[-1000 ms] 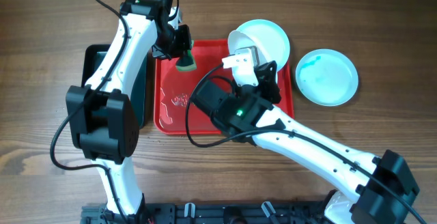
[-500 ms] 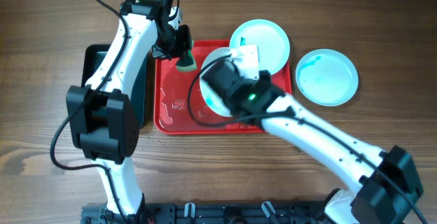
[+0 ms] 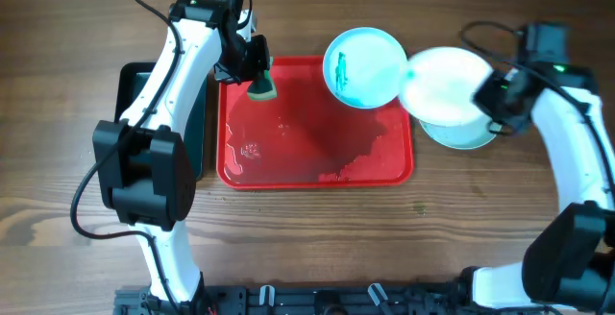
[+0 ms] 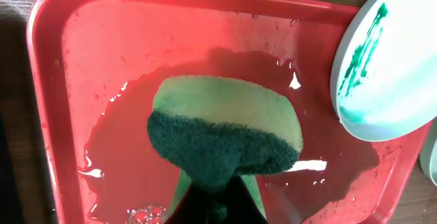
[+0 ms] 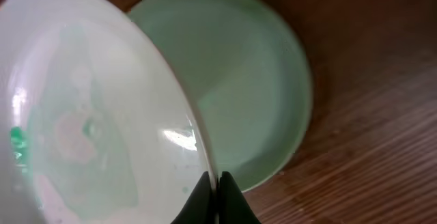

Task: Clean dirty plates on tray and stack at the side
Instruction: 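Lift the plate with the right gripper and stack it on the plate at the right, then grasp the top plate rim with the right gripper and pull it to the tray center, then scrub the third plate with the sponge in the left gripper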

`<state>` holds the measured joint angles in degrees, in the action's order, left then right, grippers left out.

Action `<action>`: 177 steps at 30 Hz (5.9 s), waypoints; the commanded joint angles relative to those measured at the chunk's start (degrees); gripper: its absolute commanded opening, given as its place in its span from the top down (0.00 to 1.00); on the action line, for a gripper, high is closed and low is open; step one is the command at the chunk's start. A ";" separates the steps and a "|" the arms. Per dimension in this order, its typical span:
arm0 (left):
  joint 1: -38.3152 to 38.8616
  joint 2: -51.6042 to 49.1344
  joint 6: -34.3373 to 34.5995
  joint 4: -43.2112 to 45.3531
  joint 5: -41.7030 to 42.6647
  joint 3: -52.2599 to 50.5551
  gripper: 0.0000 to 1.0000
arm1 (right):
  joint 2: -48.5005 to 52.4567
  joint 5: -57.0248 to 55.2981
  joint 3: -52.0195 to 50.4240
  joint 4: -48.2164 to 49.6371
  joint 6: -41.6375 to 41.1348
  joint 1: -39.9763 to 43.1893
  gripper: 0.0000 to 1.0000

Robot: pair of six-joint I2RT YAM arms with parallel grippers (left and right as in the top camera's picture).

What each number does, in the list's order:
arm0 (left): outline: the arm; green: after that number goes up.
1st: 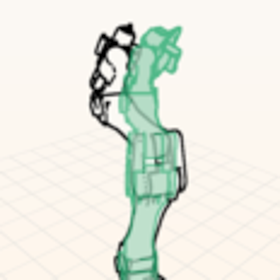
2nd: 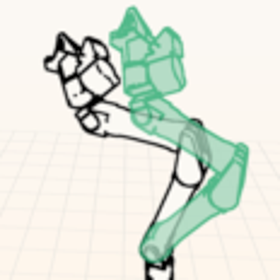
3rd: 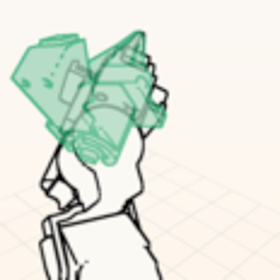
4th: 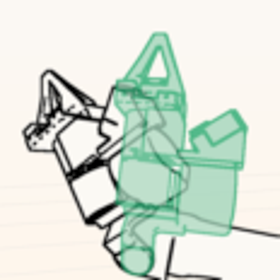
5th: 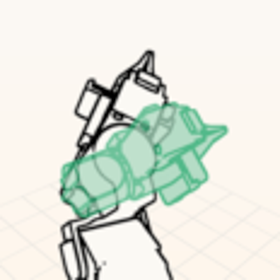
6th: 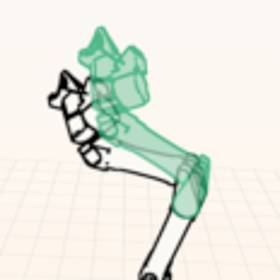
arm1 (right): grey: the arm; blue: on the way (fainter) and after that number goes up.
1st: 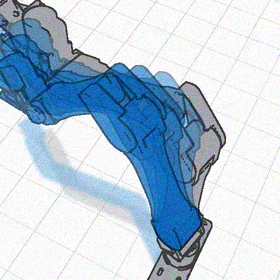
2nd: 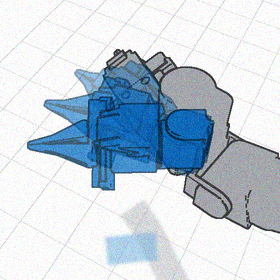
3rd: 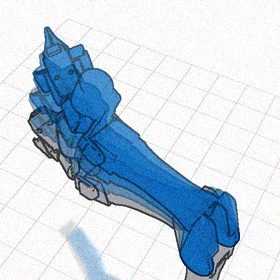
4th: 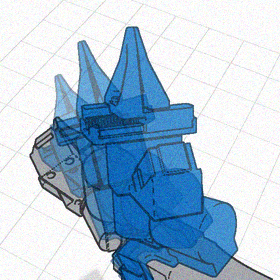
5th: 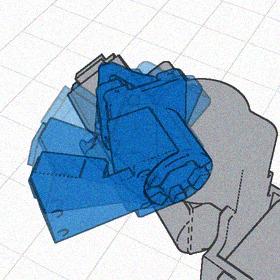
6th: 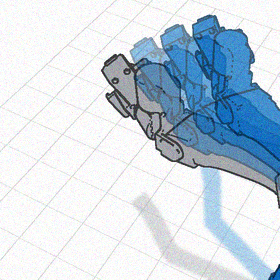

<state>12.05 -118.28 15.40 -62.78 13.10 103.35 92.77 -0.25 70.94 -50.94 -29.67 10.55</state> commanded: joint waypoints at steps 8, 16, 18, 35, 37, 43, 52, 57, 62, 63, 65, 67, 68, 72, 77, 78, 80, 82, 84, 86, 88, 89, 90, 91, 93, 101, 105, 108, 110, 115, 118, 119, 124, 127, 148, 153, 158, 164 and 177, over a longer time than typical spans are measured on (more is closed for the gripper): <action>-0.22 0.92 0.57 0.15 -0.57 0.00 0.96 | -1.07 4.87 -14.12 15.78 8.76 7.32 0.64; -0.22 0.92 2.01 0.17 -0.59 0.00 0.96 | -1.03 13.29 -4.15 14.80 3.06 -5.64 0.64; -0.22 0.92 2.05 0.17 -0.59 0.00 0.96 | 0.31 10.32 -4.20 17.70 -1.68 -10.40 0.64; -0.22 0.92 2.01 0.15 -0.59 0.00 0.96 | 21.20 10.91 -4.20 30.51 -9.29 -20.35 0.84; -0.22 0.92 2.03 0.09 -0.59 0.00 0.96 | 20.55 15.69 -3.93 27.69 -8.57 -20.37 0.95; -0.22 0.92 2.03 0.48 -0.59 0.00 0.96 | 13.90 19.63 -3.04 12.85 0.59 -22.03 0.96; -0.22 0.92 1.99 0.63 -0.59 0.00 0.96 | 12.61 7.48 -2.99 19.45 16.83 -23.56 0.40; -0.22 0.92 1.99 0.66 -0.61 0.00 0.96 | 18.67 12.59 -2.99 25.29 25.75 -23.56 0.68; -0.22 0.92 2.01 0.81 -0.59 0.00 0.96 | 20.52 12.83 -2.99 24.68 24.50 -23.63 0.90; -0.22 0.92 2.01 0.85 -0.61 0.00 0.96 | 20.50 13.14 -2.93 23.78 23.63 -23.63 0.96; -0.22 0.92 2.01 0.87 -0.59 0.00 0.96 | 20.50 14.67 -1.79 19.91 19.39 -23.63 0.96; -0.20 0.92 2.03 1.31 -0.59 0.00 0.96 | 20.50 20.17 -1.36 18.10 11.52 -23.63 0.96; -0.17 0.92 2.03 1.75 -0.59 0.00 0.96 | 20.57 25.38 -1.57 18.45 9.07 -23.74 0.96; -0.15 0.83 2.01 2.84 -4.15 0.00 0.96 | 21.68 23.50 -4.15 21.44 -3.45 -27.41 0.96; -0.15 -0.83 2.01 3.82 -4.46 -0.02 0.96 | 22.10 19.93 -4.17 24.33 -8.09 -29.40 0.96; -0.09 -1.57 1.99 3.89 -4.48 -0.02 0.96 | 22.10 19.91 -4.17 24.41 -8.09 -29.40 0.96; 0.24 -3.41 1.51 4.04 -4.44 -0.02 0.96 | 22.10 19.50 -4.17 24.79 -8.00 -29.40 0.96; 1.33 -6.40 -1.81 3.85 -3.69 -0.07 0.96 | 22.12 19.52 -4.17 24.96 -7.82 -29.40 0.96; 2.89 -8.74 -6.88 3.65 -2.19 -0.07 0.96 | 22.12 19.54 -4.17 25.03 -7.85 -29.40 0.96; 4.81 -10.71 -13.25 3.82 -1.62 -0.07 0.96 | 22.12 19.54 -4.17 25.35 -7.87 -29.40 0.96; 6.78 -12.04 -16.90 4.90 -1.64 -0.07 0.96 | 22.10 19.56 -4.17 25.42 -7.87 -29.40 0.96; 7.58 -12.28 -18.08 5.62 -1.62 -0.07 0.96 | 22.12 19.56 -4.17 25.42 -7.85 -29.40 0.96; 8.33 -12.28 -18.23 6.49 -2.21 -0.07 0.96 | 22.12 19.54 -4.17 25.42 -7.82 -29.40 0.96; 8.94 -12.26 -18.23 7.19 -2.73 -0.07 0.96 | 22.10 19.54 -4.17 25.42 -7.80 -29.40 0.96; 10.12 -12.28 -18.08 7.50 -5.64 -0.07 0.96 | 22.12 19.54 -4.17 25.40 -7.80 -29.40 0.96; 10.93 -10.43 -11.87 2.93 -17.00 3.98 0.96 | 22.12 19.54 -4.17 25.64 -7.80 -29.40 0.96; 10.97 -8.37 -11.87 2.43 -10.73 4.28 0.96 | 22.12 19.74 -4.17 25.66 -7.78 -29.46 0.96; 11.10 -8.57 -10.14 2.62 -9.22 3.26 0.96 | 22.10 19.76 -4.17 25.66 -7.34 -29.46 0.96; 11.32 -8.98 -10.14 3.15 -9.27 2.25 0.96 | 22.10 19.76 -4.17 25.64 -7.34 -29.46 0.96; 11.37 -9.25 -7.17 11.80 -9.03 -7.04 0.96 | 22.12 19.78 -4.17 25.64 -7.30 -29.46 0.96; 11.65 -9.27 -4.83 14.05 -8.07 -10.82 0.96 | 22.10 20.81 -4.17 25.88 -6.29 -29.46 0.96; 11.63 -9.25 -4.39 13.62 -6.38 -10.95 0.96 | 22.10 20.81 -4.17 25.88 -6.32 -29.46 0.96; 11.63 -9.25 -20.26 8.59 28.81 -10.93 0.96 | 22.10 20.83 -4.17 26.08 -6.29 -29.90 0.96; 11.56 -9.25 -21.57 7.30 27.23 -10.93 0.96 | 22.10 20.83 -4.17 26.08 -6.27 -29.90 0.96; 11.19 -9.25 -6.40 5.60 -15.28 -10.95 0.96 | 22.10 20.83 -4.17 26.29 -6.27 -29.88 0.96; 11.21 -9.25 -27.87 3.34 9.33 -10.95 0.96 | 22.10 20.85 -4.17 26.25 -6.27 -29.88 0.96; 11.21 -9.25 -31.43 6.27 14.99 -10.95 0.96 | 22.10 20.85 -4.17 26.29 -6.29 -29.88 0.96; 10.93 -9.25 -9.75 20.33 -0.28 -10.95 0.96 | 22.10 20.90 -4.17 26.49 -6.34 -29.88 0.96; 10.95 -9.25 -6.34 6.95 -12.63 -10.95 0.96 | 22.10 21.07 -4.17 26.49 -6.21 -29.88 0.96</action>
<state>24.32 -125.71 21.26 -50.26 -4.82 94.41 113.47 21.02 67.75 -24.10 -35.92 -19.68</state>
